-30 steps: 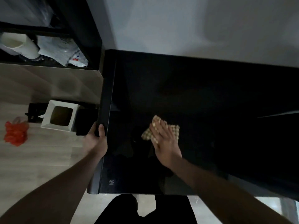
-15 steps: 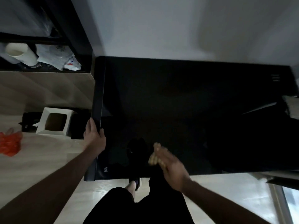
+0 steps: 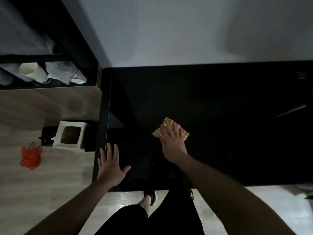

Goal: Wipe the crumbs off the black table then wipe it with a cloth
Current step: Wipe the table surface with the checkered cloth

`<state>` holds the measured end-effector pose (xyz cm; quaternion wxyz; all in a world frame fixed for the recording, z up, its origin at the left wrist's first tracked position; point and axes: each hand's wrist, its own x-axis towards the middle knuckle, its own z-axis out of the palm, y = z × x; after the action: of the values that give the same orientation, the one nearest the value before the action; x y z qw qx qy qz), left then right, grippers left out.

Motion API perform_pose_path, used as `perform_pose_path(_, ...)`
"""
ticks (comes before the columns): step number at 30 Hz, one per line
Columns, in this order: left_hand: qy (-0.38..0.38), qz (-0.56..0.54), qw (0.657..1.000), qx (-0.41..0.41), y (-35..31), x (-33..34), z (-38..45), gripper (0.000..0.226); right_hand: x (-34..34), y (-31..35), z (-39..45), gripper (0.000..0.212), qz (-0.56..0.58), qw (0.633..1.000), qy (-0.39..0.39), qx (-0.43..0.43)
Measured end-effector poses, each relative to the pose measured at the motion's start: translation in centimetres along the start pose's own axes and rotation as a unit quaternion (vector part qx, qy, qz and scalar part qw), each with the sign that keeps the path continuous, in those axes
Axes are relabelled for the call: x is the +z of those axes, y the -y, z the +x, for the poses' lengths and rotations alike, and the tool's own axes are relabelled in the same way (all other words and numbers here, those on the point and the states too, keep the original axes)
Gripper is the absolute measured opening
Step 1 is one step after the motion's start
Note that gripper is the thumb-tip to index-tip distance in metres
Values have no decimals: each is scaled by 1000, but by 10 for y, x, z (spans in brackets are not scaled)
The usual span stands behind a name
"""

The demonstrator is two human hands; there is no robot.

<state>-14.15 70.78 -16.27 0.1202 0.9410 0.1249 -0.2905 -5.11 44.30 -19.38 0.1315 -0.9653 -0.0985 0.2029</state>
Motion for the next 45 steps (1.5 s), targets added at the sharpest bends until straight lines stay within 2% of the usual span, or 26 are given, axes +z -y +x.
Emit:
perform_pose_path(5, 7, 18, 1000, -10, -5, -5, -1, 111, 25, 3, -92, 67, 16, 988, 36, -151)
perform_pose_path(8, 21, 4, 999, -29, -15, -10, -1, 115, 36, -19, -139, 77, 3, 965, 132, -227)
perform_pose_path(10, 42, -1, 998, -52, -25, -15, -1, 129, 32, -37, -152, 70, 52, 953, 165, -249)
perform_pose_path(13, 65, -32, 992, -106, -45, -21, -1, 156, -14, -59, -150, 45, 163, 946, 153, -234)
perform_pose_path(14, 66, -43, 989, -124, -54, -22, -1, 160, -31, -67, -144, 43, 199, 947, 135, -214)
perform_pose_path(17, 57, -69, 982, -166, -76, -21, 2, 162, -69, -109, -100, 55, 264, 953, 35, -142)
perform_pose_path(20, 41, -76, 978, -188, -86, -17, 4, 156, -93, -155, -30, 46, 209, 973, -55, -77)
perform_pose_path(22, 40, -75, 978, -189, -86, -16, 6, 155, -119, -178, 18, 48, 163, 984, -68, -26)
perform_pose_path(24, 42, -72, 979, -185, -84, -15, 7, 155, -144, -191, 60, 50, 125, 989, -81, -15)
perform_pose_path(27, 46, -65, 981, -178, -82, -15, 10, 154, -169, -192, 105, 53, 41, 996, -73, -23)
perform_pose_path(30, 49, -61, 981, -175, -81, -14, 14, 153, -172, -194, 144, 55, 58, 997, -55, 15)
perform_pose_path(32, 42, -61, 981, -177, -78, -12, 15, 153, -159, -194, 160, 57, 44, 998, -13, 40)
perform_pose_path(34, 36, -64, 982, -176, -77, -11, 15, 153, -138, -189, 158, 58, 6, 998, 20, 60)
perform_pose_path(38, 31, -78, 981, -175, -81, -14, 13, 152, -106, -166, 113, 64, -30, 999, 2, 27)
perform_pose_path(45, 25, -81, 982, -171, -82, -16, 9, 151, -52, -146, -32, 67, 41, 997, 23, -64)
